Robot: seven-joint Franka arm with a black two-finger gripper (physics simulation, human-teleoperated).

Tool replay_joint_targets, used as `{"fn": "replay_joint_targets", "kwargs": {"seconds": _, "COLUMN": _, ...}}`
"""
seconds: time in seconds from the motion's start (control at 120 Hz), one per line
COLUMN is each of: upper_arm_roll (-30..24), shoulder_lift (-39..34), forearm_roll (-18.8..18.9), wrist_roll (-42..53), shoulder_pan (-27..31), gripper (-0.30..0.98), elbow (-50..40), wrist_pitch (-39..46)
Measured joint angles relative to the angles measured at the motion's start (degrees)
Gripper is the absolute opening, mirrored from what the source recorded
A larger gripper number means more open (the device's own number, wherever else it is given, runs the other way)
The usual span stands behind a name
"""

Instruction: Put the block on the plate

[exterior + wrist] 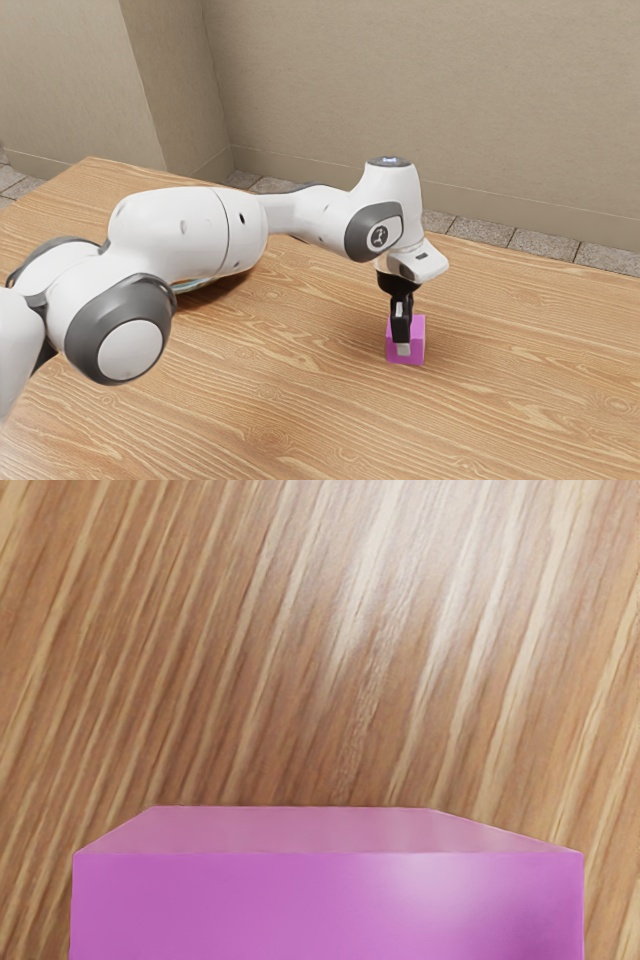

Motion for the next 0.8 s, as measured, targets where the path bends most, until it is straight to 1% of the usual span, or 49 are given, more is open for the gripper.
{"fn": "replay_joint_targets", "kwargs": {"seconds": 0.108, "upper_arm_roll": 0.03, "shoulder_lift": -0.51, "forearm_roll": 0.03, "wrist_roll": -0.05, "shoulder_pan": 0.04, "gripper": 0.38, "elbow": -0.31, "wrist_pitch": 0.04}}
{"fn": "replay_joint_targets", "kwargs": {"seconds": 0.317, "upper_arm_roll": 1.42, "shoulder_lift": -4.02, "forearm_roll": 0.03, "wrist_roll": -0.20, "shoulder_pan": 0.58, "gripper": 0.35, "elbow": -1.91, "wrist_pitch": 0.11}}
{"fn": "replay_joint_targets", "kwargs": {"seconds": 0.442, "upper_arm_roll": 2.98, "shoulder_lift": -8.99, "forearm_roll": 0.00, "wrist_roll": -0.40, "shoulder_pan": 2.07, "gripper": 0.35, "elbow": -4.67, "wrist_pitch": 0.09}}
{"fn": "replay_joint_targets", "kwargs": {"seconds": 0.558, "upper_arm_roll": 4.66, "shoulder_lift": -11.90, "forearm_roll": -0.01, "wrist_roll": -0.57, "shoulder_pan": 3.91, "gripper": 0.35, "elbow": -5.68, "wrist_pitch": 0.08}}
{"fn": "replay_joint_targets", "kwargs": {"seconds": 0.8, "upper_arm_roll": 7.67, "shoulder_lift": -14.98, "forearm_roll": 0.09, "wrist_roll": -1.04, "shoulder_pan": 9.22, "gripper": 0.35, "elbow": -6.49, "wrist_pitch": -0.25}}
